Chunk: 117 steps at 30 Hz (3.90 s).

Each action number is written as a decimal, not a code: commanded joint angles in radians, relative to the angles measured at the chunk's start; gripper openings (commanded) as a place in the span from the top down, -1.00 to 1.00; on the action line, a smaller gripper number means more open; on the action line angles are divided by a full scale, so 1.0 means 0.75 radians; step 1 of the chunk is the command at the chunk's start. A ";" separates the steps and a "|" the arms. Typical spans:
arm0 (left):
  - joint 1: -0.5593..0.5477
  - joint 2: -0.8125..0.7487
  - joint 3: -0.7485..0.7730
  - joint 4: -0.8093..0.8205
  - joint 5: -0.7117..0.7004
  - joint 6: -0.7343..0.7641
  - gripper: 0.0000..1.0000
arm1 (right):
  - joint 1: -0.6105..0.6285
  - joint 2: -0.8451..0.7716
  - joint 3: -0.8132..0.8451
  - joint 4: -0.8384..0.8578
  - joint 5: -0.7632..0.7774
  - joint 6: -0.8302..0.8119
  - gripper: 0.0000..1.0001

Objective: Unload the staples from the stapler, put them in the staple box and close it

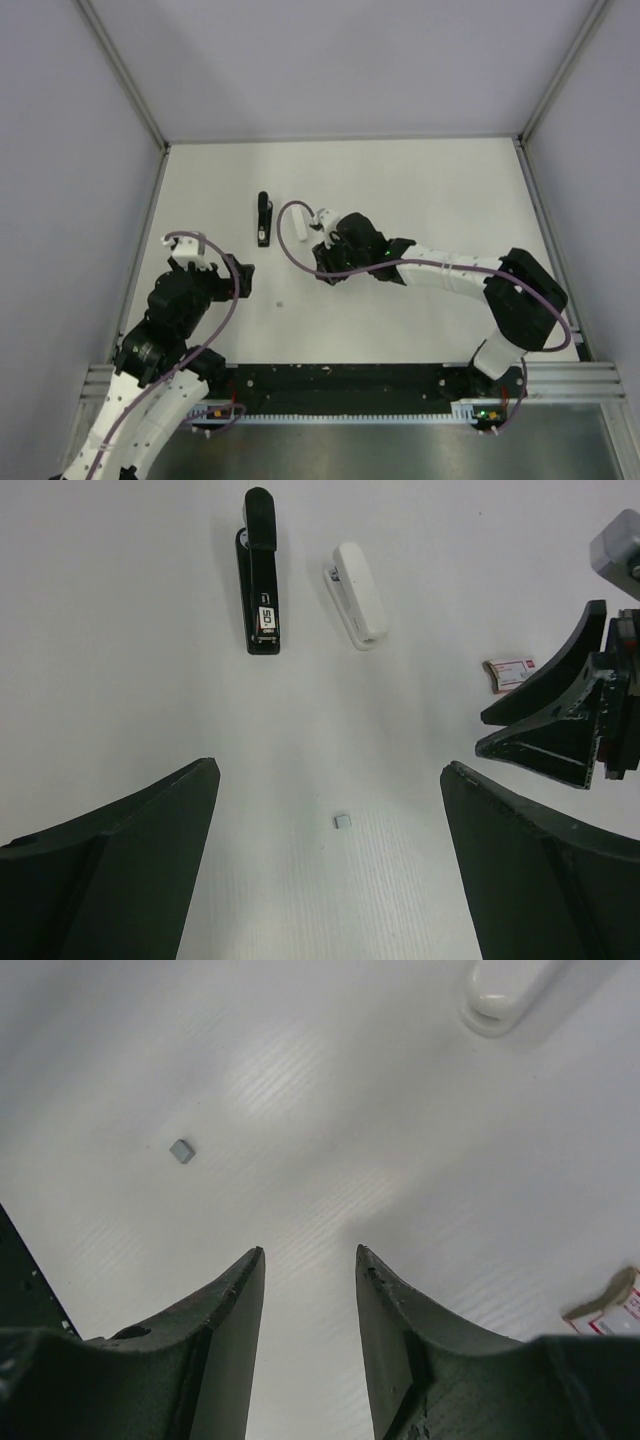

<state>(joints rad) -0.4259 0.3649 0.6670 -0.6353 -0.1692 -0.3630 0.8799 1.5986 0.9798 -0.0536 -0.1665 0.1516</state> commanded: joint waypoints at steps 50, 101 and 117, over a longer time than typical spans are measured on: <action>-0.046 -0.292 0.009 0.037 -0.057 0.091 -0.97 | 0.586 0.826 0.962 -0.681 0.911 1.025 0.08; -0.087 -0.309 0.006 0.021 -0.138 0.079 -0.97 | 0.457 0.329 0.463 -0.706 1.136 1.017 0.78; -0.085 -0.217 0.011 0.017 -0.159 0.075 -0.97 | 0.003 -0.162 -0.034 -0.485 1.059 0.780 0.77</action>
<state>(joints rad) -0.4873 0.1741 0.6708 -0.6521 -0.2756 -0.3035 0.9352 1.5402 0.9825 -0.4946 0.6495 0.8089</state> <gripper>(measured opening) 0.986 0.139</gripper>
